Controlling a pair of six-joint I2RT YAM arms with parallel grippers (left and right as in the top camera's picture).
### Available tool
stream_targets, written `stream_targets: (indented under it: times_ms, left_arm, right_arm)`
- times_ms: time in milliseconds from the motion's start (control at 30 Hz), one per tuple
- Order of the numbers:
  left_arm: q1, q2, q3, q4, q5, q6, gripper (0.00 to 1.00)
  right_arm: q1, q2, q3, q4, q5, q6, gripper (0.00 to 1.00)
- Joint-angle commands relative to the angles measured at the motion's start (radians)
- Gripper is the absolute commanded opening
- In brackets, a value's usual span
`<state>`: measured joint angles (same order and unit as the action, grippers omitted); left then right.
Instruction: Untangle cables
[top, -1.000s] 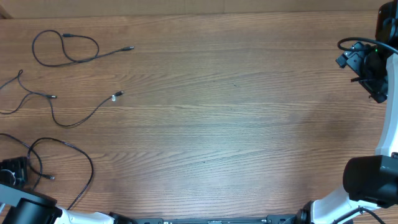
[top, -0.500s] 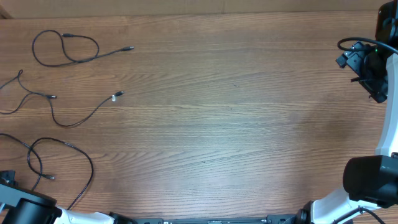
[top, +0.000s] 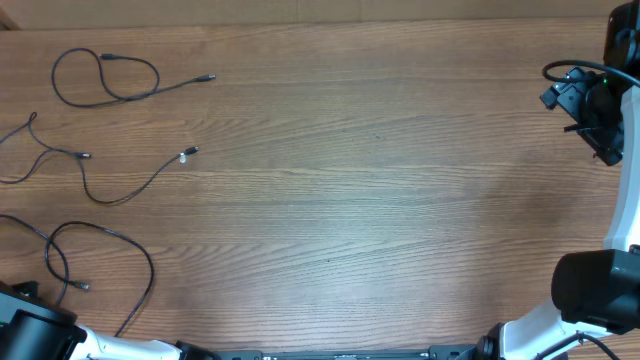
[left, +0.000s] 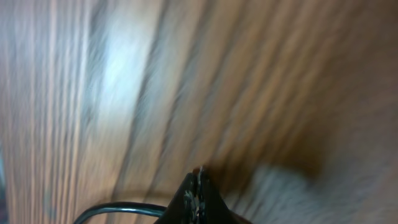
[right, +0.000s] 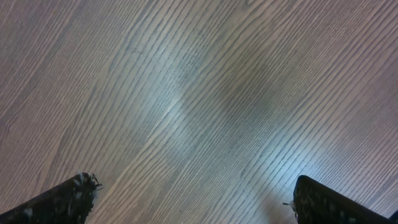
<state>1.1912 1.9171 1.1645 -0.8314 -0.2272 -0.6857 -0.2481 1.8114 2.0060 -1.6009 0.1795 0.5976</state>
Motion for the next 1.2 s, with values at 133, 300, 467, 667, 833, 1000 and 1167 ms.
stream_targets:
  times_ms: [133, 300, 467, 667, 833, 1000, 1167]
  left_arm:
    - [0.0, 0.065, -0.033, -0.058, 0.292, -0.16, 0.04]
    - [0.0, 0.065, -0.033, -0.082, 0.488, -0.161, 0.04]
    - [0.0, 0.065, -0.033, -0.152, 0.534, -0.161, 0.04]
    - [0.0, 0.064, -0.033, -0.203, 0.534, -0.16, 0.04]
    - [0.0, 0.054, -0.011, -0.204, 0.531, -0.136, 0.04]
    - [-0.001, -0.024, 0.048, -0.213, 0.533, -0.122, 0.04]
    - [-0.017, -0.16, 0.105, -0.203, 0.725, 0.077, 0.04]
  right_arm:
    - [-0.001, -0.002, -0.004, 0.002, 0.0, -0.004, 1.0]
    - [-0.001, -0.002, -0.004, 0.002, 0.0, -0.004, 1.0]
    - [-0.001, -0.002, -0.004, 0.002, 0.0, -0.004, 1.0]
    - [-0.001, -0.002, -0.004, 0.002, 0.0, -0.004, 1.0]
    - [-0.001, -0.002, -0.004, 0.002, 0.0, -0.004, 1.0]
    - [-0.001, -0.002, -0.004, 0.002, 0.0, -0.004, 1.0]
    - [-0.001, -0.002, -0.004, 0.002, 0.0, -0.004, 1.0]
